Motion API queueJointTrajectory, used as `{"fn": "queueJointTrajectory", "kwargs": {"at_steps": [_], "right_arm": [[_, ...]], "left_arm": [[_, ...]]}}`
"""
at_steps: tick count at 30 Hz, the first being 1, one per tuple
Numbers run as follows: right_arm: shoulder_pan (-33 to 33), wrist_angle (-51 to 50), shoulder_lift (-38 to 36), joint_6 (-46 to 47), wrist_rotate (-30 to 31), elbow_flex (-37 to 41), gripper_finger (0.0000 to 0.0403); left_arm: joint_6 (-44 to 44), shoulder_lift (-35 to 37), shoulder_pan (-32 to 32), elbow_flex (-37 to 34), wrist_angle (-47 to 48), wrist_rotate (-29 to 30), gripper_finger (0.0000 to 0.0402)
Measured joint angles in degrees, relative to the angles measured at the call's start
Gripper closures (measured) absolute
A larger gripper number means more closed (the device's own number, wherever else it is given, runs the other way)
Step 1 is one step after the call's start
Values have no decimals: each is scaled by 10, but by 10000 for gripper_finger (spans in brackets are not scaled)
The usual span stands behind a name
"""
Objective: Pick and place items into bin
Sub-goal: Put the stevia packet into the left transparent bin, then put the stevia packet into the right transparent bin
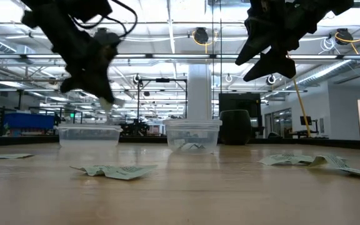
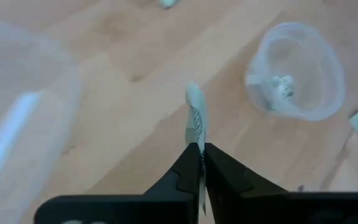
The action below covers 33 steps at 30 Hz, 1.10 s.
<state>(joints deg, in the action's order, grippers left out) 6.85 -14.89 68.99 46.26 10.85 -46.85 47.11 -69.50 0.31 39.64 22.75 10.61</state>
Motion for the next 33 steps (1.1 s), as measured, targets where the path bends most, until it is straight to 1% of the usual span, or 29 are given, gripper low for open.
{"fn": "queueJointTrajectory", "kwargs": {"at_steps": [4, 8, 13, 18, 23, 28, 31, 33], "right_arm": [[0, 1, 0, 0, 1, 0, 190], [0, 2, 0, -4, 16, 0, 190], [0, 3, 0, -6, 27, 0, 190], [0, 2, 0, -6, 27, 0, 190], [0, -1, 0, -7, 24, 0, 190], [2, 1, 0, -44, -49, 10, 190], [21, -1, 0, -102, -89, 21, 190], [46, 11, 6, -118, -95, 25, 186]], "left_arm": [[33, 66, 4, 0, 105, 33, 356], [62, 120, 11, 0, 197, 78, 335], [79, 148, 35, 0, 251, 104, 308], [67, 144, 67, 0, 252, 111, 277], [85, 143, 80, 0, 229, 78, 249], [99, 143, 77, 0, 145, 43, 231], [87, 143, 67, 0, 90, 45, 223], [78, 140, 62, 0, 63, 58, 219]]}}
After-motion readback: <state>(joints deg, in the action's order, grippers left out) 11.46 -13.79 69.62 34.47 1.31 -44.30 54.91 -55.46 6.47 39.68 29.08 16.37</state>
